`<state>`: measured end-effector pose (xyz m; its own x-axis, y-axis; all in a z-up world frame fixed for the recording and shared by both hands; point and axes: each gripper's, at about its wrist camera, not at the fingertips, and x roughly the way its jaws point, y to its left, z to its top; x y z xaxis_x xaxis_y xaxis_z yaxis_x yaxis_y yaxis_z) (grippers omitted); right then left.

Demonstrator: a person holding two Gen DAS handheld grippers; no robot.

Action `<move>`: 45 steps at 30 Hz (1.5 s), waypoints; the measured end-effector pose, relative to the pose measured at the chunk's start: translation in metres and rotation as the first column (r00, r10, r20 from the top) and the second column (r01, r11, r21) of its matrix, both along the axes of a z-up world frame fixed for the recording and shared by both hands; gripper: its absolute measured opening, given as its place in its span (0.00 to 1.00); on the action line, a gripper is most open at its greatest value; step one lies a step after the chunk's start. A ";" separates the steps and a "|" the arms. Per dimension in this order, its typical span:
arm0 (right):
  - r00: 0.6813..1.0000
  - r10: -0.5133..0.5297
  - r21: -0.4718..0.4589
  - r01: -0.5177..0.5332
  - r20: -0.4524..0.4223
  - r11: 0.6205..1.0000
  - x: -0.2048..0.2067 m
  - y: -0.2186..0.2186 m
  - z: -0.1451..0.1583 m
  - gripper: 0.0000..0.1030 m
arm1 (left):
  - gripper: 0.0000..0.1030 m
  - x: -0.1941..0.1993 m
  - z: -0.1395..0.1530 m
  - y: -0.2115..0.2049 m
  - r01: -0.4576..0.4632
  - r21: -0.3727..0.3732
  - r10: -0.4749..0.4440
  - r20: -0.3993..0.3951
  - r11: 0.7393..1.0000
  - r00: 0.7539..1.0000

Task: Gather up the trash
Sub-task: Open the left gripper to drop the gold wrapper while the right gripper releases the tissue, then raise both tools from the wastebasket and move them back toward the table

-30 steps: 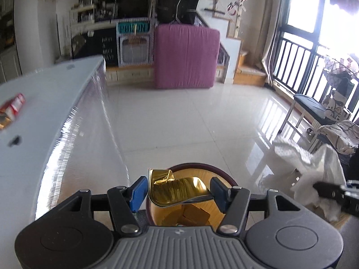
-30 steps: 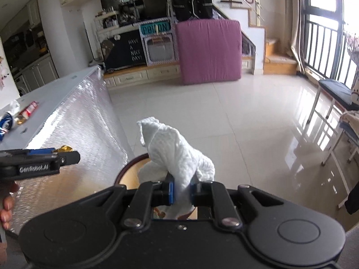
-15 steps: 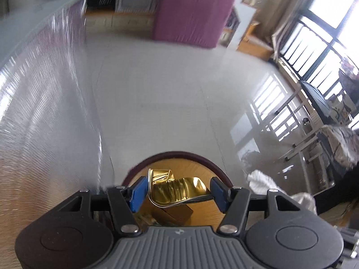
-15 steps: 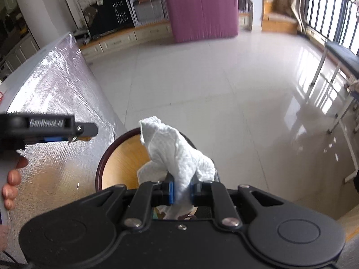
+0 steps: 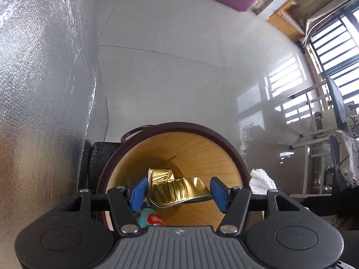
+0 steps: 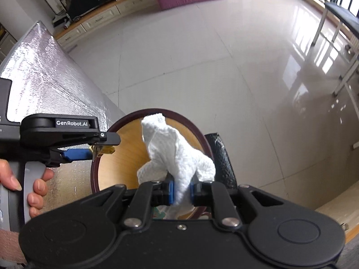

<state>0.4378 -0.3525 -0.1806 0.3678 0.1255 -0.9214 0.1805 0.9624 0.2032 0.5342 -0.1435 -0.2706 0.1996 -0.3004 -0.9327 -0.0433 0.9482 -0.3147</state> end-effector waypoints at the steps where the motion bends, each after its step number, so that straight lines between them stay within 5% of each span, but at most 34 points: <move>1: 1.000 -0.003 0.005 0.003 -0.013 1.000 0.003 0.002 -0.004 0.14 | 0.60 0.003 -0.003 -0.001 0.003 0.005 -0.003 -0.002 1.000 1.000; 10: 0.989 0.003 0.073 0.008 -0.145 0.997 0.029 0.028 -0.047 0.14 | 0.62 0.009 -0.033 0.006 -0.028 -0.030 0.025 -0.079 0.999 0.997; 13: 0.985 0.013 0.077 0.001 -0.174 0.997 0.029 0.033 -0.055 0.14 | 0.76 0.008 -0.040 0.010 -0.055 -0.002 0.055 -0.111 0.998 0.992; 24: 0.962 0.046 0.106 -0.018 -0.269 0.994 0.046 0.033 -0.089 0.19 | 0.76 0.012 -0.041 0.007 0.001 0.053 0.003 -0.078 0.999 0.997; 26: 0.958 0.042 0.101 -0.014 -0.282 0.995 0.050 0.031 -0.092 0.29 | 0.77 0.011 -0.039 0.007 0.014 0.067 -0.010 -0.070 0.998 0.997; 28: 0.955 0.025 0.083 0.000 -0.297 0.997 0.051 0.031 -0.096 0.61 | 0.81 0.010 -0.038 0.007 0.026 0.083 -0.021 -0.066 0.996 0.998; 37: 0.957 0.023 0.054 -0.008 -0.290 0.999 0.044 0.031 -0.091 0.77 | 1.00 0.004 -0.038 0.012 0.044 0.124 -0.036 -0.064 0.991 0.997; 45: 0.970 0.011 0.044 0.000 -0.244 0.999 0.039 0.024 -0.082 0.99 | 1.00 -0.001 -0.033 0.013 0.072 0.140 -0.064 -0.059 0.988 0.996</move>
<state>0.4768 -0.3289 -0.2626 0.1317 0.1688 -0.9768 0.2244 0.9547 0.1952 0.5332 -0.1301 -0.3034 0.1312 -0.1759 -0.9756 0.0095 0.9843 -0.1762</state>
